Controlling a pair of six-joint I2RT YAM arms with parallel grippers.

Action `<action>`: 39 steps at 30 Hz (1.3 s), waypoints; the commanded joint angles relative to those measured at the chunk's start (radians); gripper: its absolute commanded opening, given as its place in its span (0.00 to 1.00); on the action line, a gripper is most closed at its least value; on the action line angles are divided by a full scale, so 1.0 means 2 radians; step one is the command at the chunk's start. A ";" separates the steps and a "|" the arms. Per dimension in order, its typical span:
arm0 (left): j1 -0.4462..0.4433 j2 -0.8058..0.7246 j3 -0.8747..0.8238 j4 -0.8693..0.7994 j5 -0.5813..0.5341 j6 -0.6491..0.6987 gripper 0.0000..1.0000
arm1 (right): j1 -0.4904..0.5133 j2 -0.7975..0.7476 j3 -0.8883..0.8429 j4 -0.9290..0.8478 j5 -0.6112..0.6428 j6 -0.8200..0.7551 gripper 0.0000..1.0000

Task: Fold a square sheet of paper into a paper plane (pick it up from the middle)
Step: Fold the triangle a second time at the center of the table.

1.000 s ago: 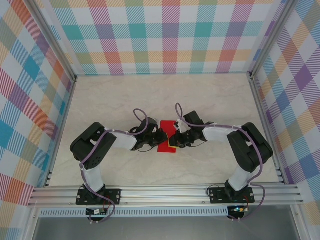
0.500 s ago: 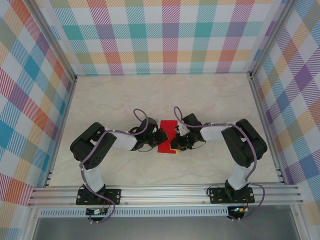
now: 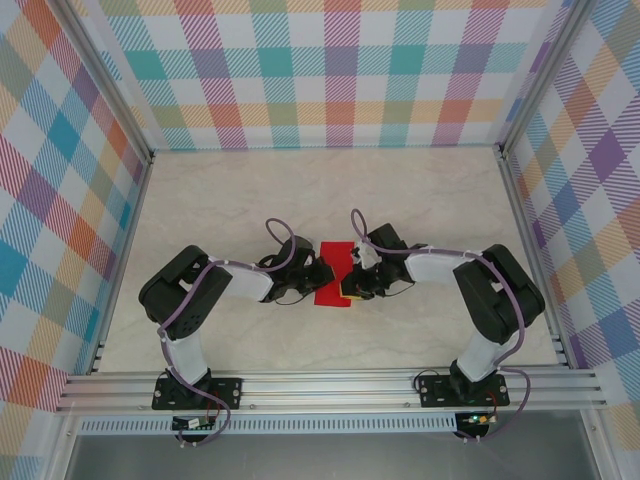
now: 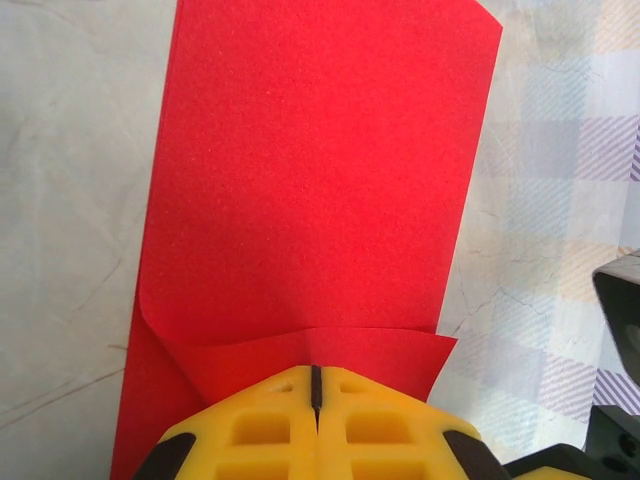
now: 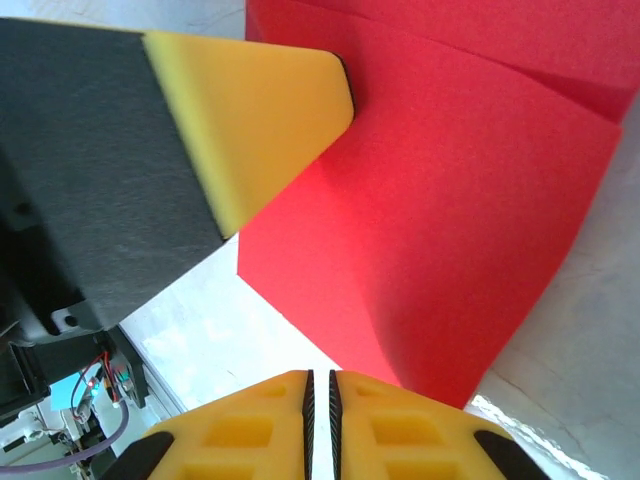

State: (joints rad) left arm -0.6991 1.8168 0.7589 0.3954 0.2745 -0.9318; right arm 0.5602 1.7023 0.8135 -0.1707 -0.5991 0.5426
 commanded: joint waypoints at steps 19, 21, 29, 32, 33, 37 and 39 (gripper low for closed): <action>-0.004 -0.008 -0.012 -0.021 -0.009 0.000 0.00 | 0.001 -0.018 -0.005 -0.044 -0.012 0.009 0.13; -0.005 -0.007 -0.012 -0.021 -0.008 0.001 0.00 | 0.001 -0.021 0.001 -0.040 -0.016 0.017 0.12; -0.005 -0.005 -0.008 -0.021 -0.005 0.001 0.00 | 0.007 0.022 0.010 -0.049 -0.003 0.023 0.11; -0.005 -0.005 -0.008 -0.022 -0.006 0.002 0.00 | 0.008 0.032 0.001 -0.060 0.007 0.021 0.11; -0.004 -0.006 -0.008 -0.023 -0.006 0.001 0.00 | 0.008 0.032 -0.004 -0.060 0.007 0.021 0.11; -0.005 -0.007 -0.008 -0.024 -0.007 0.002 0.00 | 0.008 0.025 -0.017 -0.075 0.014 0.018 0.11; -0.004 -0.008 -0.009 -0.024 -0.008 0.001 0.00 | 0.008 0.023 -0.022 -0.079 0.014 0.018 0.11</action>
State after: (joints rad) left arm -0.6998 1.8126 0.7547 0.3946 0.2710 -0.9314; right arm 0.5705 1.7531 0.8093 -0.2508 -0.5949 0.5865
